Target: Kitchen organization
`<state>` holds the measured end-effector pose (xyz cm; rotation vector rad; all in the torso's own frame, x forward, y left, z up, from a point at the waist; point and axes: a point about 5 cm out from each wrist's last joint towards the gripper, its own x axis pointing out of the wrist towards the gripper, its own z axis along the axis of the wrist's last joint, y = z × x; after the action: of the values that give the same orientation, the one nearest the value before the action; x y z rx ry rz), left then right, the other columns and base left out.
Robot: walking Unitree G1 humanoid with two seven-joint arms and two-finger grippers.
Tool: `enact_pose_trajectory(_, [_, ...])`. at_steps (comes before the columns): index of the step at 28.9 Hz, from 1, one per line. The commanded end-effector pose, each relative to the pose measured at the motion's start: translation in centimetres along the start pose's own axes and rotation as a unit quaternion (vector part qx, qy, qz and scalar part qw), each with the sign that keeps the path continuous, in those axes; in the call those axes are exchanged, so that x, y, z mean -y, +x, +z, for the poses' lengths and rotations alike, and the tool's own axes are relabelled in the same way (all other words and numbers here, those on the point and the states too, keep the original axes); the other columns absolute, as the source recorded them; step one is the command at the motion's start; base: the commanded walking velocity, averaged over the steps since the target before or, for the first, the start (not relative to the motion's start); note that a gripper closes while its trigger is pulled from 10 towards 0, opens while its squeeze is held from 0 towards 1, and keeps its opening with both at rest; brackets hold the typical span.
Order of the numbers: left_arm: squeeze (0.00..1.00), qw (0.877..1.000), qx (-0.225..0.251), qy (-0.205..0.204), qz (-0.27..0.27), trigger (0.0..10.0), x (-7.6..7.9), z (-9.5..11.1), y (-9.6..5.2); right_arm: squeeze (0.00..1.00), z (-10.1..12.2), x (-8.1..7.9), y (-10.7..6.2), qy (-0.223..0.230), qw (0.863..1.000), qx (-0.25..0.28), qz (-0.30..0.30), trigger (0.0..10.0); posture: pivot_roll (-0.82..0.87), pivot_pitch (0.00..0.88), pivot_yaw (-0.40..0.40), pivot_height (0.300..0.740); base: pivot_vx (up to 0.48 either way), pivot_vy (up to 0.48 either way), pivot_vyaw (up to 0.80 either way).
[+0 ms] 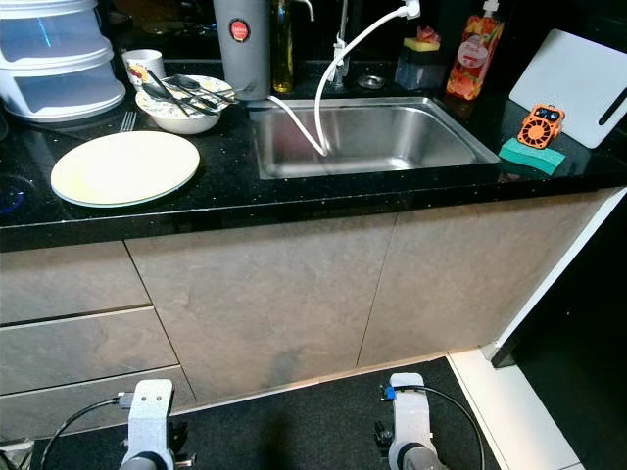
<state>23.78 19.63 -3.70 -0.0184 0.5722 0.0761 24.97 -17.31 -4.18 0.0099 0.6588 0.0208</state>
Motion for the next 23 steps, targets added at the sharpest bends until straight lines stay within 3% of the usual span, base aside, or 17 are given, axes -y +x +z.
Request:
enact_pose_trajectory(1, [0.00, 1.000, -0.007, -0.004, -0.007, 10.0, 0.5, -0.3, -0.1, 0.00, -0.4, 0.2, -0.1, 0.010, 1.000, -0.010, -0.005, 10.0, -0.02, 0.126, -0.034, 0.740, 0.000, 0.000, 0.00])
enact_pose_trajectory(9, [0.00, 1.000, -0.010, -0.004, 0.000, 10.0, 0.3, -0.2, 0.0, 0.00, -0.4, 0.2, -0.1, 0.013, 1.000, -0.014, -0.012, 10.0, -0.02, 0.132, -0.032, 0.740, 0.000, 0.000, 0.59])
enact_pose_trajectory(12, [0.00, 1.000, -0.001, -0.002, 0.003, 10.0, 0.0, 0.2, 0.1, 0.00, -0.6, 0.7, -0.2, 0.047, 0.998, -0.011, -0.031, 10.0, -0.02, 0.135, -0.027, 0.740, 0.000, 0.000, 0.00])
enact_pose_trajectory(18, [0.00, 1.000, 0.004, 0.000, 0.002, 10.0, -0.1, 0.6, 0.2, 0.00, -0.7, 1.1, -0.3, 0.052, 0.998, -0.015, -0.031, 10.0, -0.02, 0.138, -0.025, 0.740, 0.000, 0.000, 0.00])
enact_pose_trajectory(23, [0.00, 1.000, 0.011, 0.001, -0.004, 10.0, 0.1, 0.9, 0.3, 0.00, -0.5, 1.1, -0.2, 0.049, 0.998, -0.007, -0.029, 10.0, -0.02, 0.138, -0.023, 0.740, 0.000, 0.000, -0.48])
